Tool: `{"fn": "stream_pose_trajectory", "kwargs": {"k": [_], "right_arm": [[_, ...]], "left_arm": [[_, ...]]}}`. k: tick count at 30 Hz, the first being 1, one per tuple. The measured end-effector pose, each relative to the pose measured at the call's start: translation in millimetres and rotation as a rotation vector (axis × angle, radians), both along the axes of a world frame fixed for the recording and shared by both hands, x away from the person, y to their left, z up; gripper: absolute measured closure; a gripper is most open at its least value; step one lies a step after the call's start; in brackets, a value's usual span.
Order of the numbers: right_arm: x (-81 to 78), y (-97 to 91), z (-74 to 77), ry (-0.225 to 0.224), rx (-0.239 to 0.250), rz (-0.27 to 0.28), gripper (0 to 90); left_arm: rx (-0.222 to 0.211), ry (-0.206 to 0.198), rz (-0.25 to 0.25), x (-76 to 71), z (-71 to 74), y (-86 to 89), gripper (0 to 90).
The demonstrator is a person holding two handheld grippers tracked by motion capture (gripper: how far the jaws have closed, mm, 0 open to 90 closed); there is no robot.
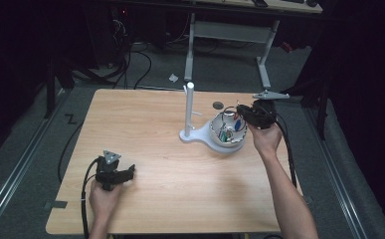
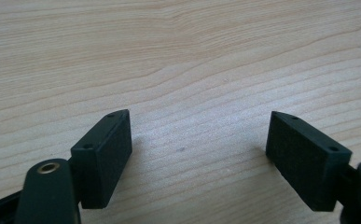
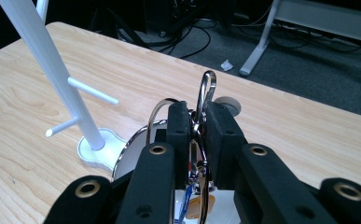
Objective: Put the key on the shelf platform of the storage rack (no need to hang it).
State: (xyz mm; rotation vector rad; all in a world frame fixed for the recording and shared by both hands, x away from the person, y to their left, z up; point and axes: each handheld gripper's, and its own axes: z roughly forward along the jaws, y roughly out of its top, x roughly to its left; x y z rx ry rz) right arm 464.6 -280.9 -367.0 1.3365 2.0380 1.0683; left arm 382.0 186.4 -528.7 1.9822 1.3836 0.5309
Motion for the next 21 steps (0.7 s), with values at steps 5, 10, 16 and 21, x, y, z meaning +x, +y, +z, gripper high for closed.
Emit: {"fn": "stream_pose_trajectory", "kwargs": {"k": [5, 10, 16, 21], "right_arm": [[-0.2, 2.2, -10.3, 0.017, -0.001, 0.007, 80.9], [0.9, 5.2, -19.0, 0.039, -0.019, 0.010, 80.8], [1.6, 9.1, -29.8, 0.061, -0.031, 0.019, 80.8], [2.7, 5.8, -39.3, 0.080, -0.028, 0.007, 80.6]], "left_arm": [[0.000, 0.000, 0.000, 0.0, 0.0, 0.0, 22.9], [-0.001, 0.000, 0.000, 0.0, 0.0, 0.2, 22.8], [-0.001, 0.000, 0.000, 0.0, 0.0, 0.2, 22.8], [0.000, 0.000, 0.000, 0.0, 0.0, 0.1, 22.8]]}}
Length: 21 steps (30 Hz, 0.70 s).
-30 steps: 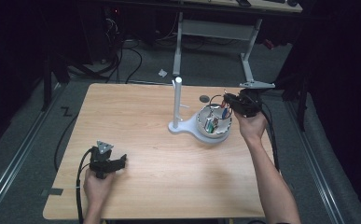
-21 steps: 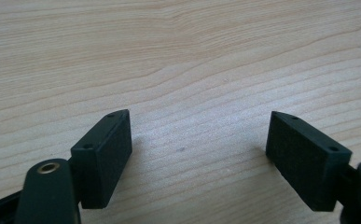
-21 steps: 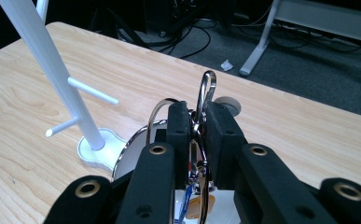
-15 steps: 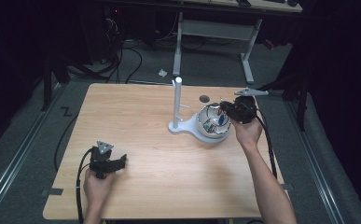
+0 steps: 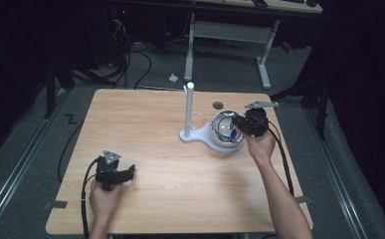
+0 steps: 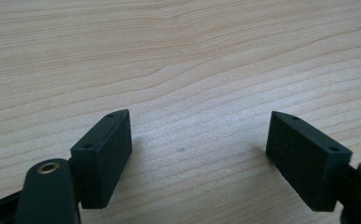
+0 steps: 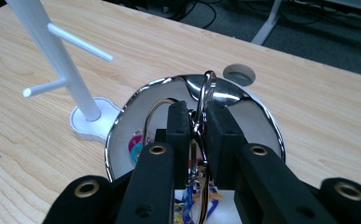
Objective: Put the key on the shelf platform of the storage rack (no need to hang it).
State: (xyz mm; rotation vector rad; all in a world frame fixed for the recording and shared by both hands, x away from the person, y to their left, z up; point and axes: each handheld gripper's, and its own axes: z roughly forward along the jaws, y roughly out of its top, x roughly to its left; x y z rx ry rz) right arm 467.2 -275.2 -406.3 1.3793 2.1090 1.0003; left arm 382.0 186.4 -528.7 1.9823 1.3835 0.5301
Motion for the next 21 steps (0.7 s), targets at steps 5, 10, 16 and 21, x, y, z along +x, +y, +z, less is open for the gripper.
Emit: {"fn": "stream_pose_trajectory", "kwargs": {"k": [5, 10, 16, 21], "right_arm": [[2.7, 1.2, -5.4, 0.012, -0.025, -0.005, 80.4], [6.6, 3.3, -12.2, 0.041, -0.043, -0.004, 80.3], [8.4, 3.8, -16.8, 0.058, -0.043, -0.007, 79.8], [10.0, 0.9, -18.9, 0.076, -0.062, -0.016, 77.9]], "left_arm": [[0.000, 0.000, 0.000, 0.0, 0.0, 0.0, 22.9], [-0.002, 0.000, 0.000, 0.0, 0.0, 0.1, 22.9], [-0.002, 0.000, 0.000, 0.0, 0.0, 0.2, 22.9], [-0.002, 0.000, 0.000, 0.0, 0.0, 0.3, 22.9]]}}
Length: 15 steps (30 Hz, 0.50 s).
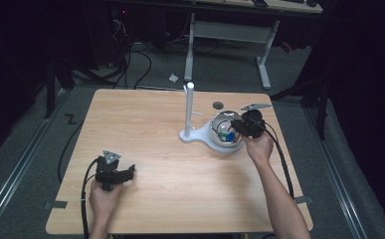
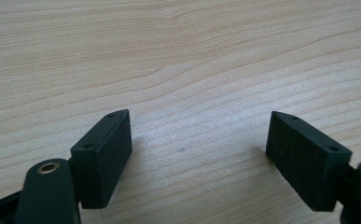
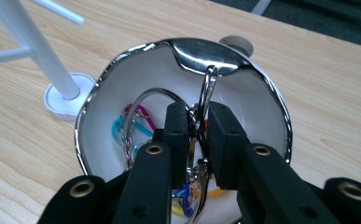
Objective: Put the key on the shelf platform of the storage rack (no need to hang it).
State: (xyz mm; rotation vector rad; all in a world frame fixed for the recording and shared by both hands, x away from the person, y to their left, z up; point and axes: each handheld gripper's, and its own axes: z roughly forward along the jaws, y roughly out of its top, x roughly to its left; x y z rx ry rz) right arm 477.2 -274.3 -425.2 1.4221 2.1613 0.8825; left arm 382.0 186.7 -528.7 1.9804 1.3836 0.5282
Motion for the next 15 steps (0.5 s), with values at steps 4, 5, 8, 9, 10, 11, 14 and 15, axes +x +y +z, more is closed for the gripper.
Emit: {"fn": "stream_pose_trajectory", "kwargs": {"k": [4, 5, 8, 9, 10, 11, 14, 15], "right_arm": [[0.4, -1.9, -2.2, 0.011, 0.003, -0.009, 74.7], [0.7, -1.9, -2.5, 0.013, 0.003, -0.010, 72.4], [0.7, -2.0, -2.9, 0.022, 0.006, -0.013, 65.0], [0.7, -2.3, -3.0, 0.027, 0.006, -0.010, 61.8], [0.5, -2.6, -3.2, 0.027, 0.004, -0.010, 59.0], [-0.2, -3.1, -2.9, 0.025, 0.007, -0.012, 57.7], [-5.6, -7.8, -0.7, 0.001, 0.043, -0.019, 54.6], [-7.3, -9.9, 0.2, -0.001, 0.049, -0.020, 53.5]], "left_arm": [[0.000, 0.000, 0.000, 0.0, 0.0, 0.0, 22.8], [0.001, 0.000, 0.000, 0.0, 0.0, -0.1, 22.9], [0.000, -0.001, 0.001, 0.0, -0.1, 0.0, 22.9], [0.000, 0.000, 0.000, 0.0, 0.0, 0.0, 22.9], [0.001, 0.000, 0.000, 0.0, 0.0, -0.1, 22.9], [0.000, 0.000, 0.000, 0.0, 0.0, -0.1, 22.8], [0.002, 0.000, 0.000, 0.0, 0.0, -0.2, 22.8], [0.003, 0.000, 0.000, 0.0, 0.0, -0.3, 22.9]]}}
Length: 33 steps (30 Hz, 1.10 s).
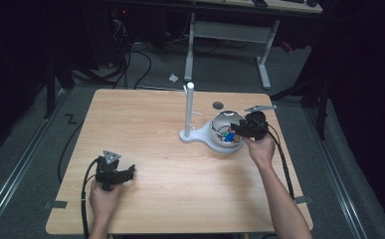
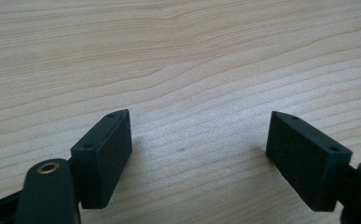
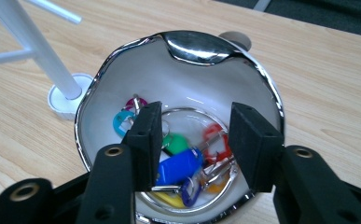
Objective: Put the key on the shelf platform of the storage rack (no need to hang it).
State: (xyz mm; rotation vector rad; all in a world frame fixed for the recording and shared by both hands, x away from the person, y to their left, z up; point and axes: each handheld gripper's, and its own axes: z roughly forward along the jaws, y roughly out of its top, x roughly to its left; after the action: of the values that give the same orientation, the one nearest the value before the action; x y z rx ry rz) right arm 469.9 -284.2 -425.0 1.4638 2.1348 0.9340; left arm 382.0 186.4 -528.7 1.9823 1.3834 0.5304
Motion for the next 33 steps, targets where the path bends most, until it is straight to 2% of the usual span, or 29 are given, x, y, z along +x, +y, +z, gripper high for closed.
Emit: {"fn": "stream_pose_trajectory", "kwargs": {"k": [5, 10, 20, 24, 27, 31, 33], "right_arm": [[-6.1, -9.3, 5.3, -0.005, 0.000, -0.013, 50.8], [-14.9, -12.8, 17.8, -0.043, 0.018, -0.013, 48.9], [-33.1, -16.5, 36.6, -0.086, 0.004, 0.000, 47.1], [-39.2, -23.2, 41.3, -0.076, 0.036, 0.001, 46.5], [-46.7, -26.6, 45.0, -0.101, 0.047, -0.004, 47.0], [-55.7, -32.1, 45.4, -0.101, 0.038, -0.016, 46.5], [-58.9, -32.4, 45.5, -0.101, -0.004, -0.015, 45.6]], "left_arm": [[0.002, -0.002, 0.001, 0.0, -0.2, -0.3, 22.9], [0.003, -0.002, 0.001, 0.0, -0.2, -0.5, 22.9], [0.004, -0.002, 0.001, 0.0, -0.2, -0.5, 22.9], [0.004, -0.002, 0.001, 0.0, -0.2, -0.5, 22.9], [0.003, -0.002, 0.001, 0.0, -0.2, -0.4, 22.9], [0.003, -0.002, 0.001, 0.0, -0.2, -0.5, 22.8], [0.004, -0.003, 0.002, 0.0, -0.2, -0.6, 22.8]]}}
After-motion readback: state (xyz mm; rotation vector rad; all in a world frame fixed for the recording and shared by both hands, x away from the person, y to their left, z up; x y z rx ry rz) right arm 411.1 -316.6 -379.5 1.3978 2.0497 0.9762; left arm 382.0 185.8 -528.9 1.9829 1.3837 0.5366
